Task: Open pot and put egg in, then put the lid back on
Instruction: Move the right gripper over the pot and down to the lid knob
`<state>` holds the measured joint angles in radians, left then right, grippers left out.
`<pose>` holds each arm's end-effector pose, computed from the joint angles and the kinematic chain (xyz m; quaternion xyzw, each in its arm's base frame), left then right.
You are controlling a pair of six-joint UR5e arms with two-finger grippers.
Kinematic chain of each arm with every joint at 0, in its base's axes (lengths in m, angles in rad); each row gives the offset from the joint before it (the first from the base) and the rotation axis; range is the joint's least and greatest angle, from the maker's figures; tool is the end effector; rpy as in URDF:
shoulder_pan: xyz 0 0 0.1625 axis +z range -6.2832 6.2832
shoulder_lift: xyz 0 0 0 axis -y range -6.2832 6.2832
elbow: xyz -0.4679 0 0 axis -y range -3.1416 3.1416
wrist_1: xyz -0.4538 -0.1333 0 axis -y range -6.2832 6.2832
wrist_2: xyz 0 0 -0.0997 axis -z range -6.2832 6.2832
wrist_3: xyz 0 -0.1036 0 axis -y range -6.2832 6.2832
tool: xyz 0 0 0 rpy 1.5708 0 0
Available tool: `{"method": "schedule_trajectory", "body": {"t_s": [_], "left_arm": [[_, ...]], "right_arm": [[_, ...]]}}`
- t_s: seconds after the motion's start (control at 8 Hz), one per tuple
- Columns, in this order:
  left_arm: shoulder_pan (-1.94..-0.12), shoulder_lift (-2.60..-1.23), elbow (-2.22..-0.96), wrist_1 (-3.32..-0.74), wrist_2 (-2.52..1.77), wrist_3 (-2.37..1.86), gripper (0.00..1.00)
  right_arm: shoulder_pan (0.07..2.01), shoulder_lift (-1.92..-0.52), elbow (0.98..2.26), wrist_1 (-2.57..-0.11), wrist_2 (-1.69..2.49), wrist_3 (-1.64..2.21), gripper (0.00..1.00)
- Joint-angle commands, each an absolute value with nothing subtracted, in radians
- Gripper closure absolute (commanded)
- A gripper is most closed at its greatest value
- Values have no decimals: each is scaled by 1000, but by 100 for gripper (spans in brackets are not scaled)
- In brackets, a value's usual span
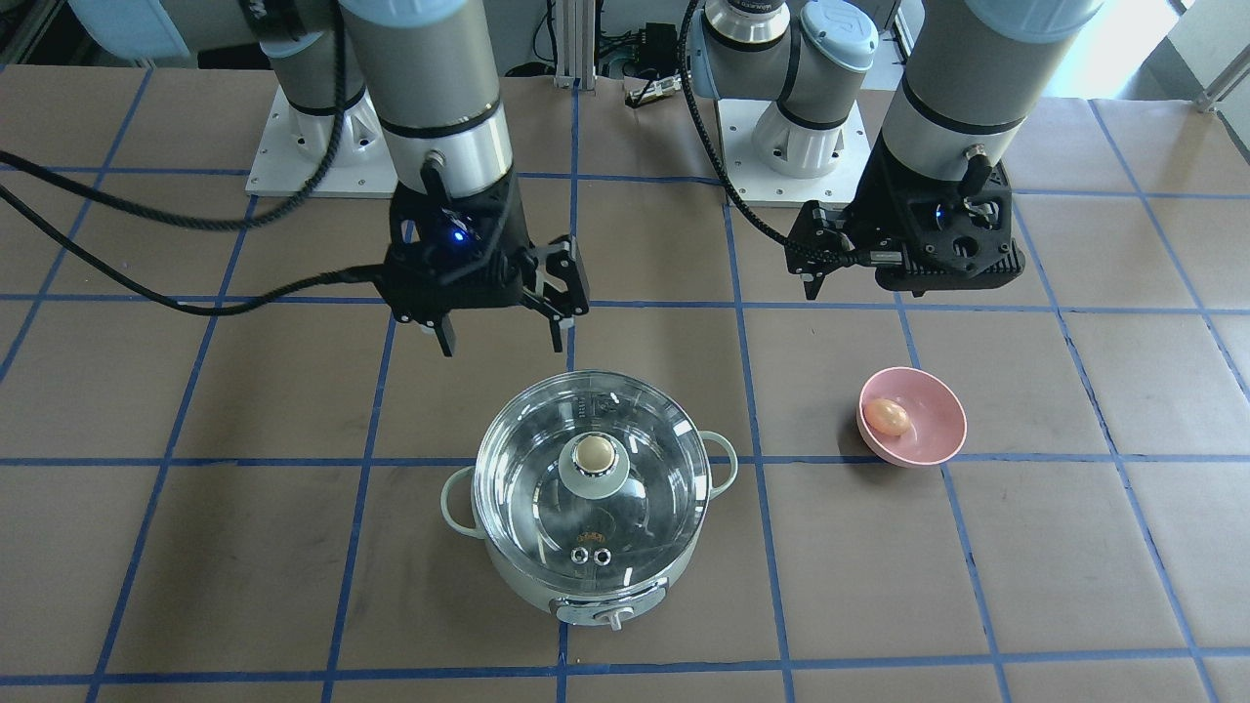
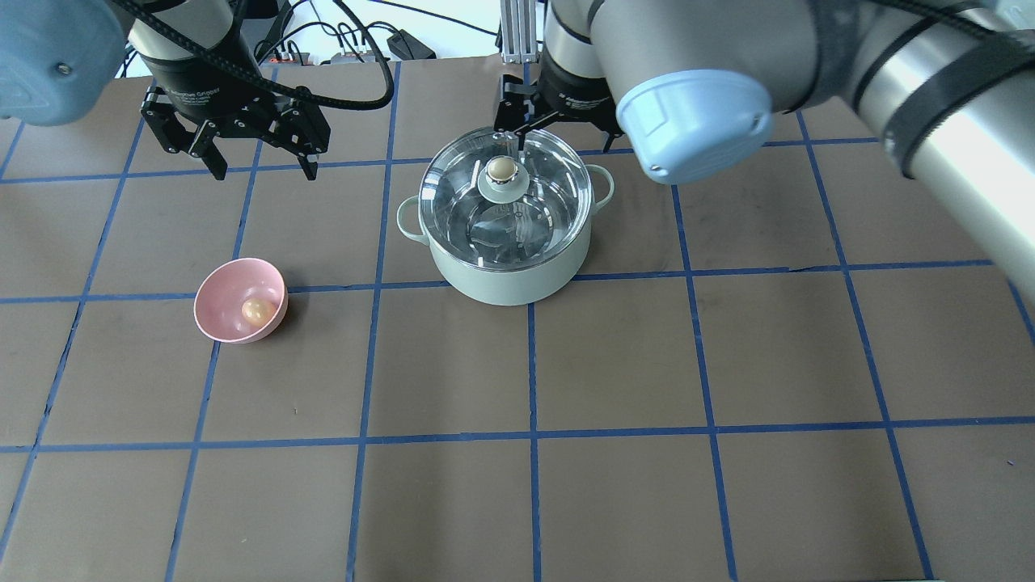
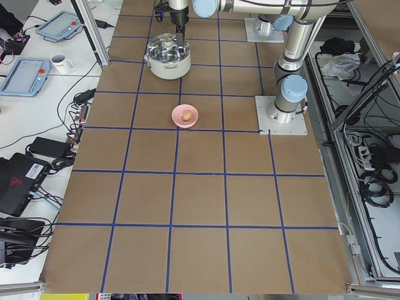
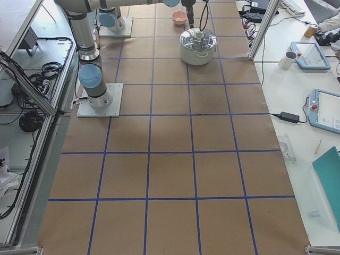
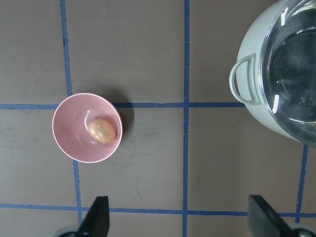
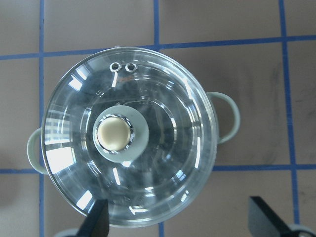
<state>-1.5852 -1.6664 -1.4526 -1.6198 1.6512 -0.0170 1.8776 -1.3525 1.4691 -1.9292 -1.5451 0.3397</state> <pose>-0.1335 -0.5934 0.5327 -0.0008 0.9991 0.0126 0.0404 0.3331 -0.6011 0.4898 0.0148 0.9925 -0.1103 0.0504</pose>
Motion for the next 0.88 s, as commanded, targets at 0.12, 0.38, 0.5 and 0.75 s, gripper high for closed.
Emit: {"method": "schedule_trajectory", "body": {"t_s": [0.12,0.38,0.5,0.75], "left_arm": [[-1585,-1667,-1453,-1618,1651,-17,0],[-1585,-1666,-1453,-1618,1652,-15,0],[-1585,-1666,-1453,-1620,1652,-12,0],[-1585,-1666,-1453,-1618,1651,-11,0]], "right_arm": [[1934,-1159,1437,-2132,-1552,495,0],[1934,-1132,1442,-2163,-1604,523,0],[1934,-1129,1445,-2161,-1605,525,0],[1934,-1112,1445,-2167,-1592,583,0]]}}
